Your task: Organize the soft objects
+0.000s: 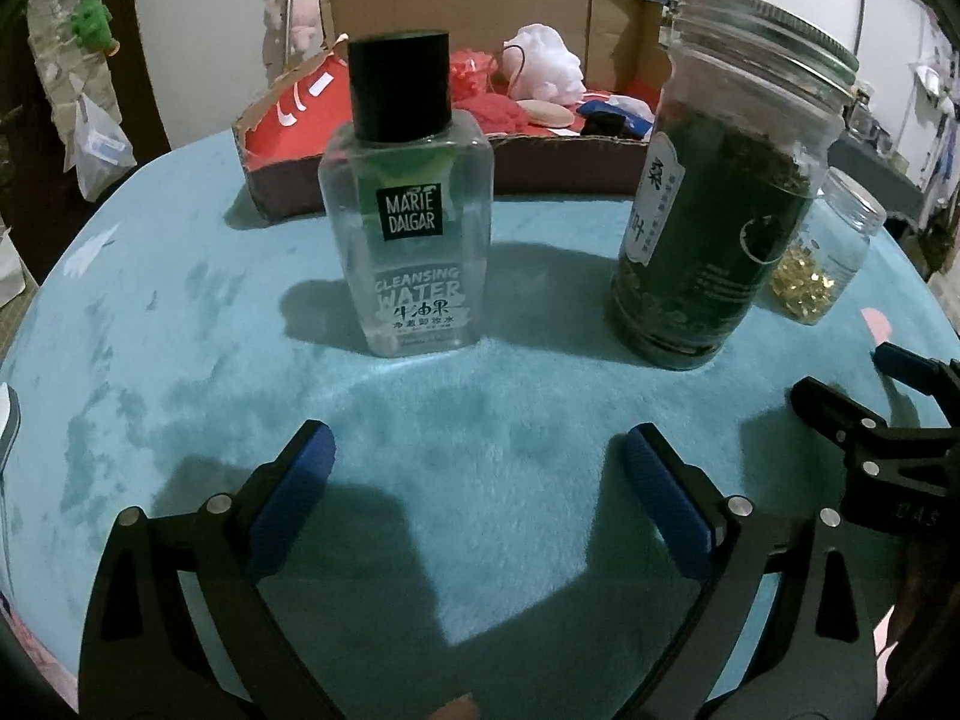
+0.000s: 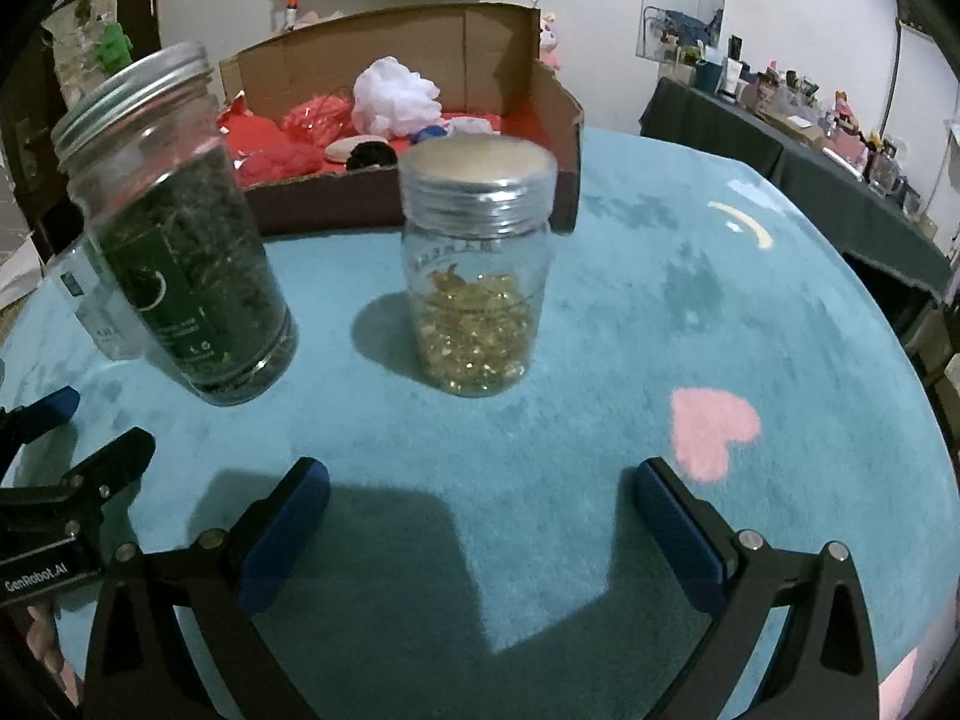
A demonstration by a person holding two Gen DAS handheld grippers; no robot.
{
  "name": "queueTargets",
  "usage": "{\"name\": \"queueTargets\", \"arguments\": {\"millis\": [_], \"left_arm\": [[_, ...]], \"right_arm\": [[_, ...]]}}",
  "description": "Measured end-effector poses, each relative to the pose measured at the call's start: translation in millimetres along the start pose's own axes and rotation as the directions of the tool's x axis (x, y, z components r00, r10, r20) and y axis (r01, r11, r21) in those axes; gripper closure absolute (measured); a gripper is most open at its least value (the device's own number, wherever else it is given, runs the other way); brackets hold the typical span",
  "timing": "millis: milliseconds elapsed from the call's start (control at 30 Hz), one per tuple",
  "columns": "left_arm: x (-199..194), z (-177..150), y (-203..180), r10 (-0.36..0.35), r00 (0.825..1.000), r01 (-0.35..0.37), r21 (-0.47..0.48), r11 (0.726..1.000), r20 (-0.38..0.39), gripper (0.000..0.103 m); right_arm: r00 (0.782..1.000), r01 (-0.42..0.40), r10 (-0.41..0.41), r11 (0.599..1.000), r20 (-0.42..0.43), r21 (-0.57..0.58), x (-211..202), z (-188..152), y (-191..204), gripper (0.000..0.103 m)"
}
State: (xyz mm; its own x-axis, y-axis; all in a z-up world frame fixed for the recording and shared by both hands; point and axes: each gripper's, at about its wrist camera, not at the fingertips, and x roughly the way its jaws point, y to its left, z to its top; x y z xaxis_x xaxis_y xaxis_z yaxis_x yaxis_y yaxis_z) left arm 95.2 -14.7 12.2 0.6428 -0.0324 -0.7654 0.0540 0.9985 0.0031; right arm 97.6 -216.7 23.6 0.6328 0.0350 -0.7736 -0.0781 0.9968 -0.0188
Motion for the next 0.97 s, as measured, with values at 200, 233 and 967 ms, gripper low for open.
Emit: {"name": "queueTargets", "arguments": {"millis": [200, 233, 967], "left_arm": [[1.0, 3.2, 1.4, 0.004, 1.000, -0.004, -0.008, 1.000, -0.004, 0.001], [1.0, 3.4, 1.8, 0.004, 1.000, -0.004, -0.009, 1.000, -0.004, 0.001], [2.5, 2.1, 2.5, 0.012, 1.000, -0.012, -0.018, 1.000, 0.005, 0.001]], "right_arm": [[1.000, 0.006, -0.006, 1.000, 0.005, 0.002, -1.2, -1.6, 1.5, 0.000], [1.000, 0.005, -0.005, 1.000, 0.007, 0.004, -1.1, -1.8, 1.3, 0.000], [1.000, 0.011, -0.011, 1.000, 0.016, 0.005, -2.8, -5.1, 2.7, 0.000]]}}
